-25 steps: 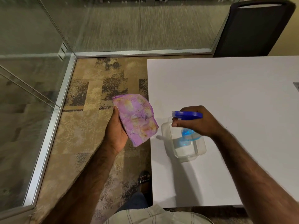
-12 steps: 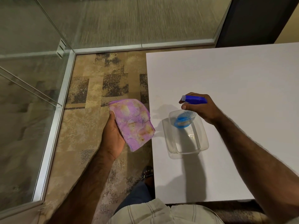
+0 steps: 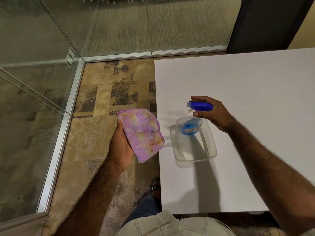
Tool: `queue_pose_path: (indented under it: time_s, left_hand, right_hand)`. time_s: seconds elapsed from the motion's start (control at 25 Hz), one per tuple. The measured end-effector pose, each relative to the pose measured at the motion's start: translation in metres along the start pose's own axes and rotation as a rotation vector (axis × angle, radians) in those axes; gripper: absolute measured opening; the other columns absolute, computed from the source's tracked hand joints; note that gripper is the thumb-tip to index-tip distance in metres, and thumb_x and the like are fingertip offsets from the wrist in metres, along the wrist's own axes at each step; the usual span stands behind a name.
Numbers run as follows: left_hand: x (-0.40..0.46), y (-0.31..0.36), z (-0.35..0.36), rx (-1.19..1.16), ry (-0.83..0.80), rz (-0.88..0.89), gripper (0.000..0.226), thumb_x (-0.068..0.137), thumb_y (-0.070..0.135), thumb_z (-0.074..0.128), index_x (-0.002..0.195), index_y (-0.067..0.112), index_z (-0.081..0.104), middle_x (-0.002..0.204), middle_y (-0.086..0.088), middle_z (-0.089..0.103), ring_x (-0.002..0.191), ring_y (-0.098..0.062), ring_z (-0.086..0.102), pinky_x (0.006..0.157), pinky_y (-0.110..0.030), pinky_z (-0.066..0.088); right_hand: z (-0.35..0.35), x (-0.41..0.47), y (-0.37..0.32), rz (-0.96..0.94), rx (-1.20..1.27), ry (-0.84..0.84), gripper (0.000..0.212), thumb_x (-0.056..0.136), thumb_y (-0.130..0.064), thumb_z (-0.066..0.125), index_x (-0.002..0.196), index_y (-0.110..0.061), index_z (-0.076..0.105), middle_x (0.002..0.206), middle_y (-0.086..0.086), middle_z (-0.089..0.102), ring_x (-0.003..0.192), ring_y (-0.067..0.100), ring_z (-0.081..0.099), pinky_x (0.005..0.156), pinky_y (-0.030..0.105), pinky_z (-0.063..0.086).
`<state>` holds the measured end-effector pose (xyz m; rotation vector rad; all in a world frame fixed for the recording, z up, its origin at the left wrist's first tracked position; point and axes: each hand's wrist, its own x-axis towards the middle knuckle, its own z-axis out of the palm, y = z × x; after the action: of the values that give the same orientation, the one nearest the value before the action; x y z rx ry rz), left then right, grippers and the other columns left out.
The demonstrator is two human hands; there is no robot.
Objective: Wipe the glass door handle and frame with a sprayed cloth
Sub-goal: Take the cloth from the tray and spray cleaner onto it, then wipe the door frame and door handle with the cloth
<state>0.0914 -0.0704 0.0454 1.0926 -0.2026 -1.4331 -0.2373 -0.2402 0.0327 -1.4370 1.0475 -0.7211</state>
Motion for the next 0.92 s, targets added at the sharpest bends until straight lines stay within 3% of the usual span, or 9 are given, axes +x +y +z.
queue_pose_path:
  time_s: [0.16,0.36,0.52,0.64,0.8,0.92]
  left_hand:
    - [-0.014,-0.011,0.011,0.004,-0.024,0.015,0.060,0.113,0.056,0.026,0.149,0.019,0.056,0.139,-0.008,0.074,0.124,-0.027,0.074,0.085,-0.045,0.066]
    - [-0.045,-0.031,0.029,0.032,-0.021,-0.005,0.064,0.112,0.058,0.031,0.159,0.018,0.048,0.146,-0.010,0.069,0.132,-0.032,0.068,0.097,-0.052,0.063]
    - [-0.077,-0.050,0.040,0.060,-0.025,-0.046,0.057,0.112,0.050,0.038,0.156,0.016,0.051,0.140,-0.011,0.073,0.125,-0.030,0.073,0.096,-0.050,0.061]
    - [-0.103,-0.062,0.042,0.070,0.004,-0.052,0.057,0.113,0.048,0.037,0.153,0.012,0.054,0.135,-0.014,0.075,0.119,-0.029,0.076,0.096,-0.050,0.057]
    - [-0.134,-0.062,0.032,0.011,-0.005,-0.039,0.057,0.114,0.048,0.032,0.143,0.009,0.062,0.134,-0.019,0.075,0.118,-0.033,0.076,0.093,-0.049,0.063]
    - [-0.159,-0.054,0.013,-0.017,0.019,-0.018,0.062,0.113,0.050,0.033,0.147,0.006,0.059,0.143,-0.024,0.067,0.134,-0.041,0.065,0.113,-0.058,0.051]
  right_hand:
    - [-0.014,-0.025,-0.006,-0.068,-0.026,0.062,0.071,0.081,-0.029,0.090,0.145,-0.038,0.061,0.144,-0.008,0.071,0.137,0.020,0.065,0.109,0.037,0.058]
    - [-0.022,-0.079,-0.030,-0.219,-0.137,0.081,0.065,0.090,-0.028,0.088,0.149,-0.030,0.061,0.152,-0.010,0.064,0.145,0.011,0.057,0.122,0.042,0.047]
    - [0.005,-0.122,-0.047,-0.326,-0.214,0.036,0.059,0.087,-0.045,0.084,0.140,-0.027,0.068,0.149,-0.007,0.065,0.145,0.018,0.056,0.123,0.044,0.046]
    - [0.034,-0.146,-0.054,-0.344,-0.218,-0.087,0.055,0.085,-0.058,0.085,0.135,-0.037,0.071,0.148,-0.015,0.064,0.147,0.017,0.054,0.120,0.038,0.046]
    - [0.077,-0.156,-0.050,-0.341,-0.227,-0.257,0.048,0.090,-0.046,0.085,0.135,-0.034,0.074,0.150,-0.015,0.063,0.148,0.017,0.053,0.118,0.030,0.045]
    - [0.114,-0.158,-0.048,-0.347,-0.178,-0.312,0.050,0.090,-0.044,0.085,0.137,-0.032,0.073,0.149,-0.016,0.063,0.142,0.014,0.058,0.114,0.033,0.053]
